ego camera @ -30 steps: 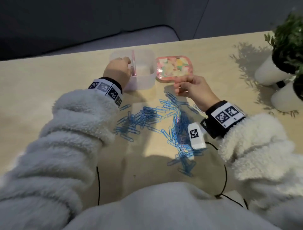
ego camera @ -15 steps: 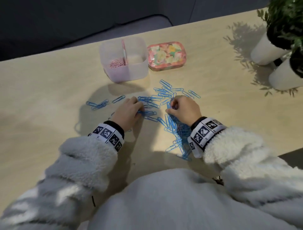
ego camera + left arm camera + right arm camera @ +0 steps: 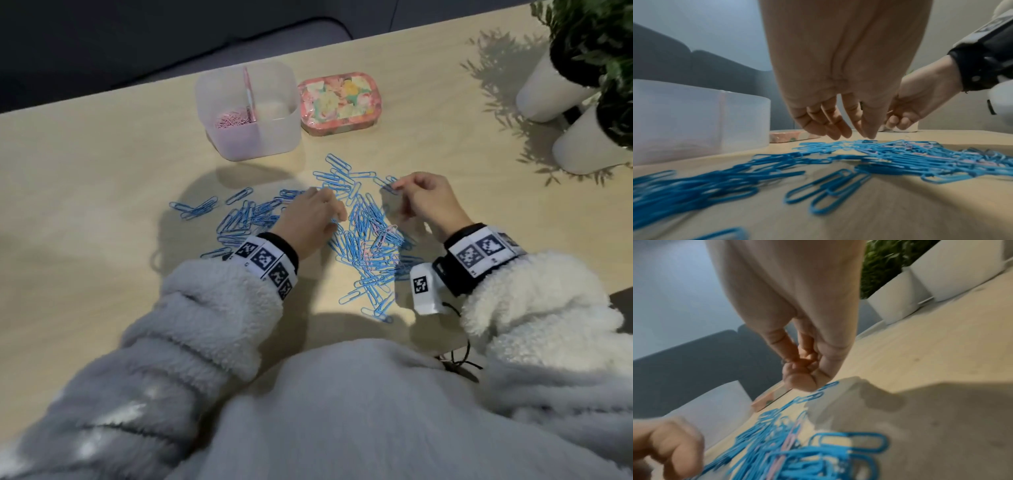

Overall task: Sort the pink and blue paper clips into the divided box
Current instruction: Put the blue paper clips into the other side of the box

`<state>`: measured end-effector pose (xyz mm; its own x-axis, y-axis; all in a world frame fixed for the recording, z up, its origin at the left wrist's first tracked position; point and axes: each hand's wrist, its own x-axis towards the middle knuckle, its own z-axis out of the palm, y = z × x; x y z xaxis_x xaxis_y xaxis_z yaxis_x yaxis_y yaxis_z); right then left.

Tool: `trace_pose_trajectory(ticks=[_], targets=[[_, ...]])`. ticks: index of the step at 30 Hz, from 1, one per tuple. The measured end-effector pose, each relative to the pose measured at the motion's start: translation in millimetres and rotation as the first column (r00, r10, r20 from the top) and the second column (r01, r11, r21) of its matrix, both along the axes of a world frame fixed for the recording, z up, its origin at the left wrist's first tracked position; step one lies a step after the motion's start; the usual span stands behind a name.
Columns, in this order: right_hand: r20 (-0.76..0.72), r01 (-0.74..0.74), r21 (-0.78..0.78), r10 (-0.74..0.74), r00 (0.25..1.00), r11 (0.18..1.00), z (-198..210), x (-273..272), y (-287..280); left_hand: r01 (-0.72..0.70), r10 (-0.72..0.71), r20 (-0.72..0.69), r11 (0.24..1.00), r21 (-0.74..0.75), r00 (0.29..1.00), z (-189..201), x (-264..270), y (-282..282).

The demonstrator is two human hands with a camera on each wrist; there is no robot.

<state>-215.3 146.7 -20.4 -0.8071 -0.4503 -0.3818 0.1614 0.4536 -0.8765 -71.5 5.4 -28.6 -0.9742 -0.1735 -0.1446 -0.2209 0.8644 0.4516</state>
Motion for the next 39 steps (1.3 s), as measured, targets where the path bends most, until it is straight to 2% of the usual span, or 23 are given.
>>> trace_pose_trajectory(ticks=[3,4,6,9,11,13,16,21,24,27,28,30,33,36,39], targets=[[0.139,0.003,0.035,-0.008,0.990,0.999,3.3,-5.4,13.6,0.027,-0.031,0.058,0.997,0.075,0.998,-6.0,-13.1,6.3],[0.112,-0.045,0.081,0.036,0.993,0.996,0.9,-5.1,17.3,0.018,-0.025,0.097,0.998,0.068,0.995,-8.9,-15.3,5.3],[-0.033,-0.178,0.191,0.188,0.982,0.965,-8.2,-1.0,22.2,-0.027,0.025,0.140,1.000,0.016,0.990,-13.2,-17.0,1.1],[-0.176,-0.324,0.350,0.401,0.899,0.879,-19.0,9.6,19.3,-0.102,0.107,0.103,0.994,-0.045,0.989,-13.0,-18.0,-0.5],[-0.227,-0.347,0.459,0.486,0.844,0.817,-19.2,17.4,13.5,-0.175,0.175,0.063,0.984,-0.012,0.982,-11.6,-23.5,4.2],[-0.287,-0.349,0.489,0.525,0.802,0.800,-17.5,23.9,5.6,-0.265,0.260,0.067,0.961,0.082,0.963,-10.1,-29.0,10.0],[-0.312,-0.319,0.515,0.520,0.795,0.796,-16.9,21.3,2.3,-0.303,0.288,0.105,0.934,0.189,0.952,-10.6,-39.9,15.4],[-0.291,-0.201,0.411,0.337,0.896,0.889,-15.6,-3.0,14.2,-0.306,0.268,0.204,0.934,0.182,0.941,-9.9,-41.9,3.6],[-0.290,-0.168,0.376,0.288,0.913,0.911,-14.0,-11.7,22.2,-0.403,0.379,0.140,0.886,0.228,0.915,-7.1,-31.8,-9.9],[-0.330,-0.136,0.446,0.304,0.894,0.885,-14.7,-12.3,24.4,-0.476,0.472,0.084,0.838,0.266,0.878,-6.7,-26.1,-22.4],[-0.360,-0.123,0.482,0.324,0.875,0.867,-13.9,-9.5,23.4,-0.466,0.464,0.069,0.851,0.242,0.883,-7.0,-25.5,-25.1],[-0.438,-0.107,0.517,0.369,0.820,0.849,-12.6,-3.3,19.9,-0.402,0.404,0.008,0.910,0.105,0.915,-8.4,-25.0,-25.1],[-0.471,-0.213,0.516,0.482,0.739,0.830,-12.4,3.5,14.1,-0.297,0.287,-0.100,0.949,-0.108,0.953,-10.4,-24.6,-9.2],[-0.430,-0.367,0.594,0.668,0.608,0.716,-16.0,6.9,14.0,-0.290,0.289,-0.034,0.935,-0.205,0.957,-11.5,-26.1,11.4],[-0.427,-0.381,0.679,0.760,0.491,0.628,-16.7,6.8,15.5,-0.272,0.300,0.088,0.932,-0.239,0.950,-17.6,-30.1,19.1]])
